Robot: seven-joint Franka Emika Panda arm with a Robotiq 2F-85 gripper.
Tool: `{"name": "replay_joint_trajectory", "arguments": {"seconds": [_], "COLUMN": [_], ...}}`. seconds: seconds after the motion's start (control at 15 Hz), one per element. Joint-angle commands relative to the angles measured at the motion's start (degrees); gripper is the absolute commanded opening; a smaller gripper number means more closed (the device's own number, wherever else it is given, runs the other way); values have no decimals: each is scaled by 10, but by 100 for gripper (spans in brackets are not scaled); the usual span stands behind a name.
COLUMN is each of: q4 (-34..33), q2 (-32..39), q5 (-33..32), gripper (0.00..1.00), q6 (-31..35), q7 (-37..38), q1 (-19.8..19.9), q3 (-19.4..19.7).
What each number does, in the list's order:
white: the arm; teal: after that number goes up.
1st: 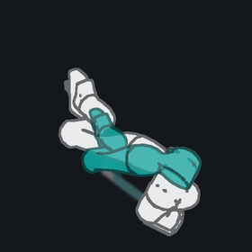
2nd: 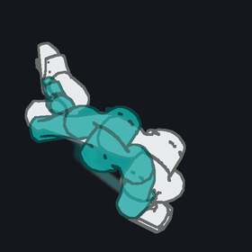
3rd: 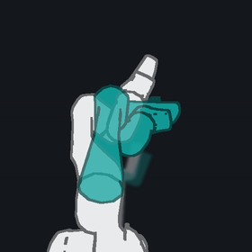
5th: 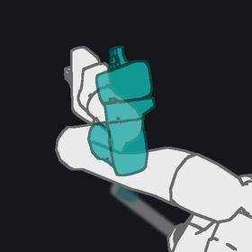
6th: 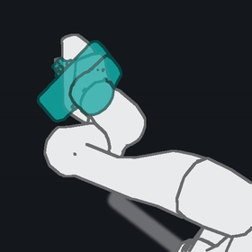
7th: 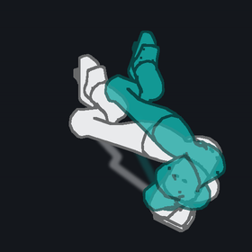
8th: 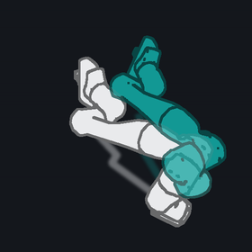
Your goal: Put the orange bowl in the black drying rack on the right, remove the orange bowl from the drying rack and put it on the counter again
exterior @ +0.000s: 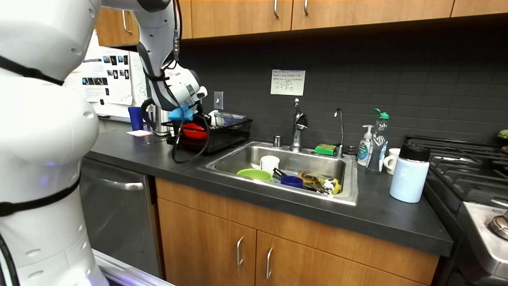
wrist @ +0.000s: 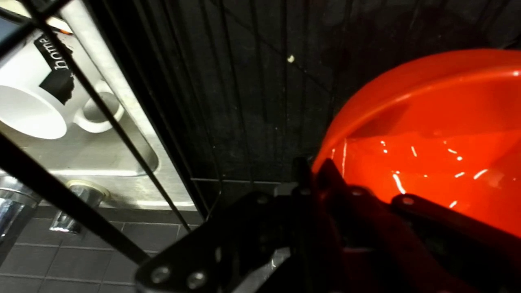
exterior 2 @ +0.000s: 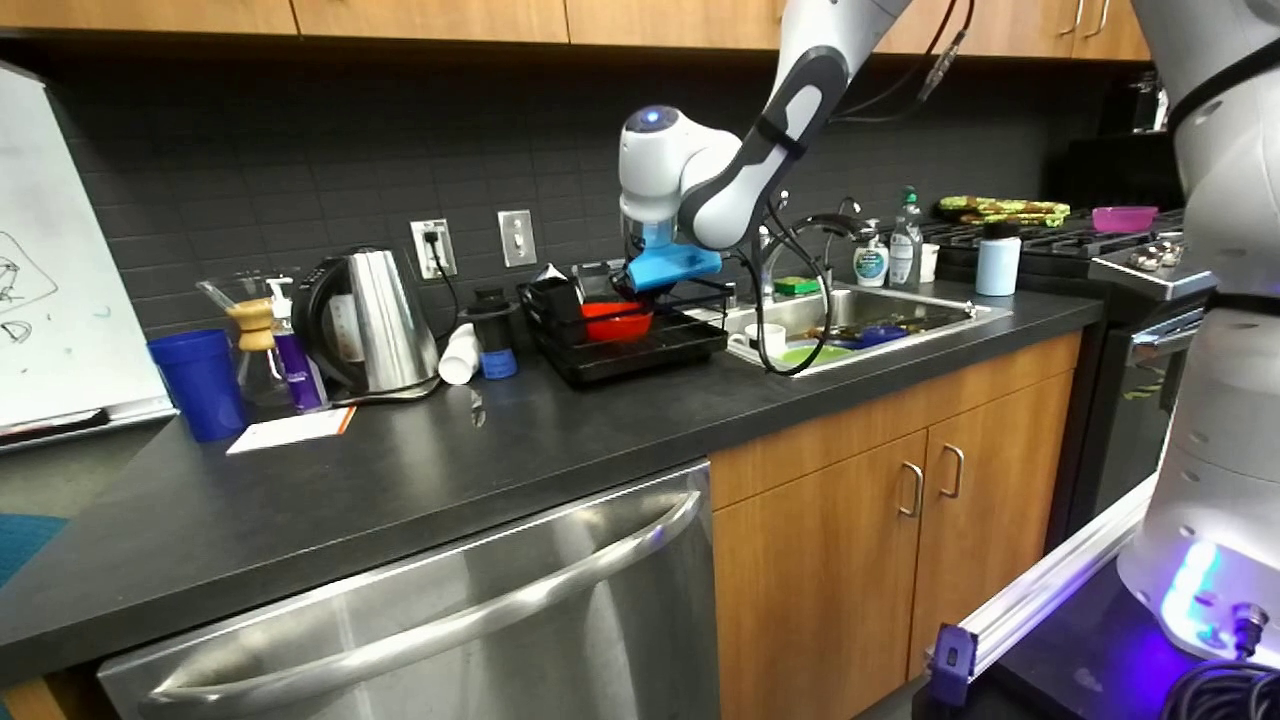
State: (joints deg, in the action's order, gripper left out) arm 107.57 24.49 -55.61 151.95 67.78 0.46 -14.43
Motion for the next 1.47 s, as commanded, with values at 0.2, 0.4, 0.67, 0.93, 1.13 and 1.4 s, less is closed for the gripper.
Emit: {"name": "replay_joint_trajectory", "arguments": {"seconds": [0.2,0.4,0.67,0.93,1.13,1.4], "q4": [66,85,102,109,108,115], "q2": [-110,-158,-195,-221,-242,-280], "q5": [-3,-27,-60,-105,-165,-214], "gripper": [2,2,2,2,2,2], "q6": [39,47,59,62,59,78], "q7": [-18,-23,-16,3,31,76], "q1": [-6,-10,-13,-13,-13,-17], "q3": [-25,-31,-40,-41,-41,-48]}}
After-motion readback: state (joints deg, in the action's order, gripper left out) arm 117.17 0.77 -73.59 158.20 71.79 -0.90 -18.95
